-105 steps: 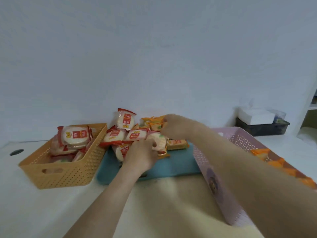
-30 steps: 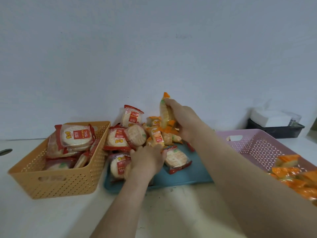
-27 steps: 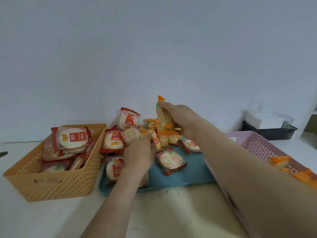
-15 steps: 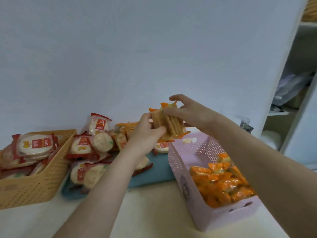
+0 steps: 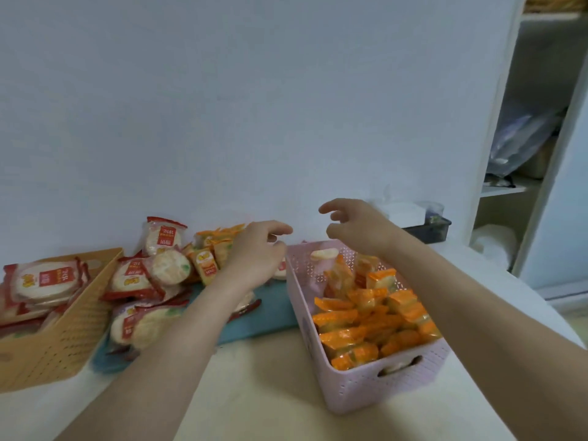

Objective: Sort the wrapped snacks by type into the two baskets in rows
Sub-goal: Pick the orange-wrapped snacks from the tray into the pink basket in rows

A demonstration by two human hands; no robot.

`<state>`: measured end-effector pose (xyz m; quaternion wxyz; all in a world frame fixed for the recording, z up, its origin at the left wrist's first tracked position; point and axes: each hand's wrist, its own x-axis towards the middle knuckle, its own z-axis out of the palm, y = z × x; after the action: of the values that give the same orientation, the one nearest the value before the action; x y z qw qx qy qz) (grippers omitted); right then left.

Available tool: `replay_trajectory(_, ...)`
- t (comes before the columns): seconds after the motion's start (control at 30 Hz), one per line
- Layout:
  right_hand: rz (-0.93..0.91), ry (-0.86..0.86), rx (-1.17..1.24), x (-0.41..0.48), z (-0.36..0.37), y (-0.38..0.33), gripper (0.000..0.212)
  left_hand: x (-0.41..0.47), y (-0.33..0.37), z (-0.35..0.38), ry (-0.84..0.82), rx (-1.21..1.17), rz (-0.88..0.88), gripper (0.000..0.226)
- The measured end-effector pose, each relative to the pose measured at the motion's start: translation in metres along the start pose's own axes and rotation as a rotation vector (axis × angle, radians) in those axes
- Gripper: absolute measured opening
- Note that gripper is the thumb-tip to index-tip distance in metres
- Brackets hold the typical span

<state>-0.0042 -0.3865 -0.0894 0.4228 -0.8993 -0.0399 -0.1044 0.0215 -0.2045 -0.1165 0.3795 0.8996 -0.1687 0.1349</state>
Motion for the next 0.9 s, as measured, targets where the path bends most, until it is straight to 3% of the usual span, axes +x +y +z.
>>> replay_trajectory(0.13, -0.016, -0.073, 0.066, 0.013, 0.012, -0.022, 0.036, 0.008, -0.021, -0.020, 0.096, 0.036, -0.055, 0.030)
replay_trajectory(0.27, 0.055, -0.229, 0.139, 0.046, 0.045, -0.046, 0.047, 0.032, -0.062, -0.048, 0.093, 0.170, -0.129, 0.027)
replay_trajectory(0.4, 0.177, -0.316, 0.157, 0.080, 0.085, -0.061, 0.063, 0.062, -0.102, -0.065, -0.003, 0.358, -0.219, 0.040)
replay_trajectory(0.53, 0.330, -0.310, 0.139, 0.112, 0.121, -0.056, 0.049, 0.087, -0.131, -0.051, -0.133, 0.473, -0.279, 0.048)
replay_trajectory(0.6, 0.347, -0.294, 0.109, 0.128, 0.137, -0.051, 0.062, 0.095, -0.145, -0.037, -0.181, 0.524, -0.260, 0.054)
replay_trajectory(0.67, 0.325, -0.333, 0.017, 0.145, 0.151, -0.045, 0.081, 0.099, -0.158, -0.024, -0.224, 0.590, -0.236, 0.070)
replay_trajectory(0.7, 0.295, -0.378, -0.090, 0.151, 0.156, -0.045, 0.080, 0.097, -0.160, -0.019, -0.218, 0.624, -0.215, 0.073)
replay_trajectory(0.83, 0.141, -0.464, -0.578, 0.161, 0.169, -0.039, 0.032, 0.084, -0.165, -0.014, -0.116, 0.570, -0.099, 0.049)
replay_trajectory(0.9, 0.086, -0.526, -0.662, 0.157, 0.173, -0.040, 0.033, 0.078, -0.167, -0.018, -0.088, 0.525, -0.075, 0.044)
